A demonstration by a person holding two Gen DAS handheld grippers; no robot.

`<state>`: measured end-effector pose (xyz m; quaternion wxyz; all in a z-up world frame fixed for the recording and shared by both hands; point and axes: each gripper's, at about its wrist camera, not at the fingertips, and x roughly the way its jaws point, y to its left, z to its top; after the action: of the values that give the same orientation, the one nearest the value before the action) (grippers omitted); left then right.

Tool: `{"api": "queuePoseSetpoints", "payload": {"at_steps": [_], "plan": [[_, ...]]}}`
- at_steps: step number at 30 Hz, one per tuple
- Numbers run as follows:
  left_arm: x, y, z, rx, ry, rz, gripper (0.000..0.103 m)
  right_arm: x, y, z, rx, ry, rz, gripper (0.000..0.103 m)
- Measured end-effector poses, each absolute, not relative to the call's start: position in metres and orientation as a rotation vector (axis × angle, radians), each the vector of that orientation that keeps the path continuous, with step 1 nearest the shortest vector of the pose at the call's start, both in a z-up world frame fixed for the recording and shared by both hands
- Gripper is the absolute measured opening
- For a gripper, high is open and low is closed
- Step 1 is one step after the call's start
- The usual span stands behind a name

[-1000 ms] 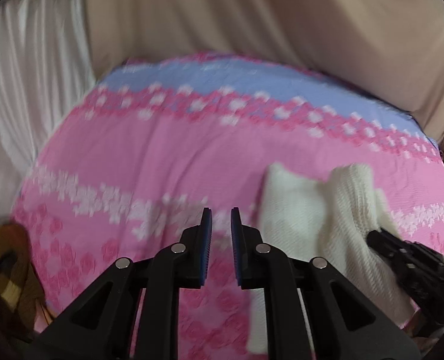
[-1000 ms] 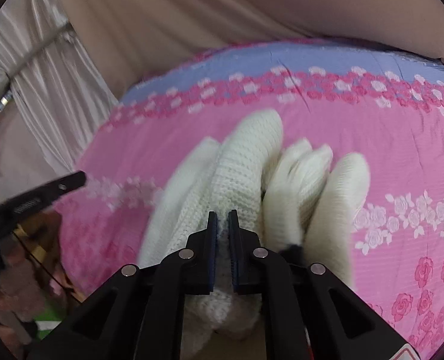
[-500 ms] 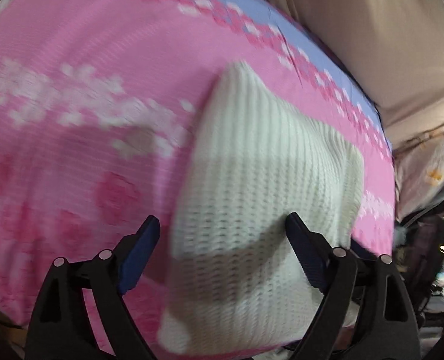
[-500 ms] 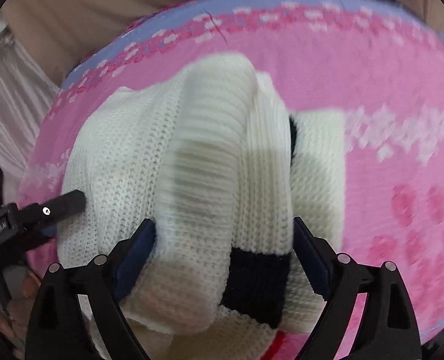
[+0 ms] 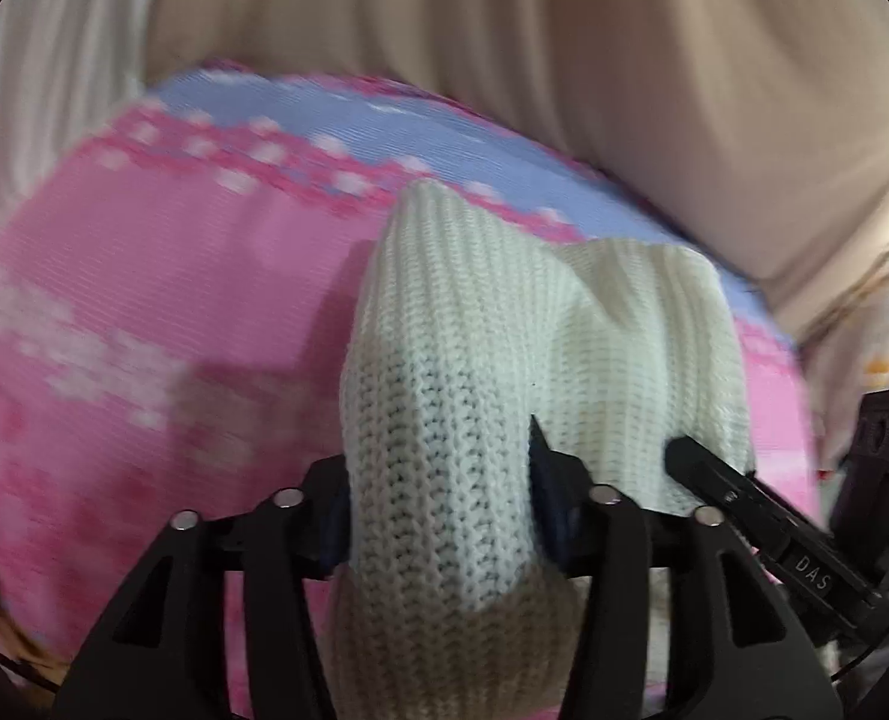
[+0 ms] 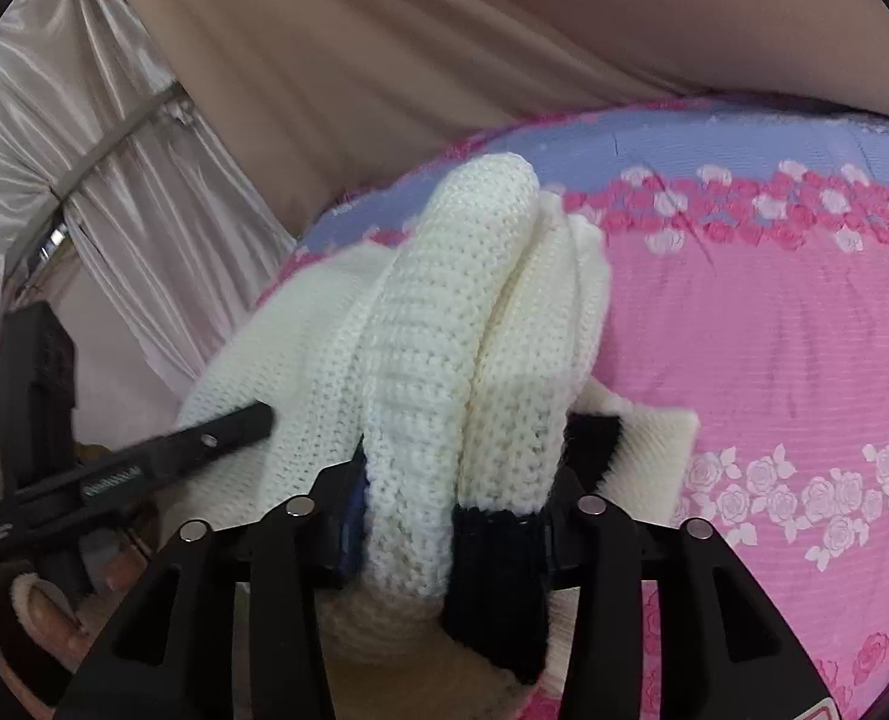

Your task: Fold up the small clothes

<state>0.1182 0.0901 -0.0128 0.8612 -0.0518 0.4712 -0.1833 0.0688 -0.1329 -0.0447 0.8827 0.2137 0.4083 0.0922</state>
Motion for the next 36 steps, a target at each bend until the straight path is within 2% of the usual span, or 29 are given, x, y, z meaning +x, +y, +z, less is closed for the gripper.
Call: {"api": "queuePoseSetpoints", "payload": {"at_steps": [1, 3, 5, 8, 10, 11, 13, 15, 18, 20, 21, 22, 24, 25, 26, 27, 29, 33, 36], "plan": [[0.120, 0.095, -0.024, -0.068, 0.995, -0.339, 0.065, 0.078, -0.131, -0.068, 0.420, 0.915, 0.151, 0.047], [0.124, 0.102, -0.056, 0.014, 1.060, -0.248, 0.065, 0.079, -0.136, -0.104, 0.372, 1.026, 0.054, 0.047], [0.119, 0.118, -0.074, -0.019, 1.116, -0.215, 0.065, 0.058, -0.146, -0.091, 0.449, 0.971, 0.020, 0.047], [0.102, 0.138, -0.065, -0.115, 1.097, -0.223, 0.066, 0.029, -0.141, -0.041, 0.432, 0.853, 0.024, 0.045], [0.093, 0.138, -0.063, -0.122, 1.090, -0.241, 0.068, 0.024, -0.129, -0.031, 0.411, 0.856, 0.078, 0.034], [0.089, 0.135, -0.064, -0.101, 1.095, -0.242, 0.069, 0.025, -0.119, -0.036, 0.375, 0.888, 0.098, 0.033], [0.088, 0.123, -0.076, -0.027, 1.126, -0.224, 0.071, 0.029, -0.094, -0.077, 0.278, 1.017, 0.100, 0.026], [0.088, 0.116, -0.090, 0.027, 1.171, -0.198, 0.072, 0.015, -0.091, -0.101, 0.254, 1.019, 0.108, 0.025], [0.078, 0.114, -0.089, 0.054, 1.170, -0.196, 0.071, -0.002, -0.088, -0.078, 0.199, 1.024, 0.060, 0.018], [0.068, 0.112, -0.083, 0.080, 1.155, -0.198, 0.071, -0.013, -0.088, -0.057, 0.245, 0.972, 0.081, 0.018], [0.065, 0.111, -0.083, 0.082, 1.153, -0.200, 0.073, -0.017, -0.088, -0.046, 0.260, 0.934, 0.085, 0.027], [0.062, 0.111, -0.083, 0.078, 1.157, -0.201, 0.073, -0.014, -0.088, -0.042, 0.275, 0.920, 0.098, 0.053], [0.058, 0.110, -0.083, 0.060, 1.168, -0.205, 0.073, -0.005, -0.087, -0.049, 0.315, 0.943, 0.135, 0.077], [0.057, 0.108, -0.084, 0.061, 1.173, -0.206, 0.076, 0.001, -0.084, -0.059, 0.324, 0.974, 0.143, 0.074], [0.055, 0.106, -0.084, 0.067, 1.172, -0.206, 0.077, 0.006, -0.081, -0.070, 0.328, 0.999, 0.156, 0.063], [0.053, 0.105, -0.084, 0.078, 1.169, -0.210, 0.078, 0.009, -0.078, -0.079, 0.323, 1.016, 0.159, 0.003], [0.049, 0.103, -0.083, 0.095, 1.167, -0.210, 0.078, 0.006, -0.087, -0.083, 0.406, 1.027, 0.144, 0.007], [0.039, 0.104, -0.074, 0.105, 1.151, -0.234, 0.080, -0.037, -0.104, -0.044, 0.463, 0.929, 0.144, 0.006], [0.035, 0.101, -0.081, 0.131, 1.163, -0.233, 0.080, -0.046, -0.093, -0.091, 0.443, 1.059, 0.129, 0.007]]}}
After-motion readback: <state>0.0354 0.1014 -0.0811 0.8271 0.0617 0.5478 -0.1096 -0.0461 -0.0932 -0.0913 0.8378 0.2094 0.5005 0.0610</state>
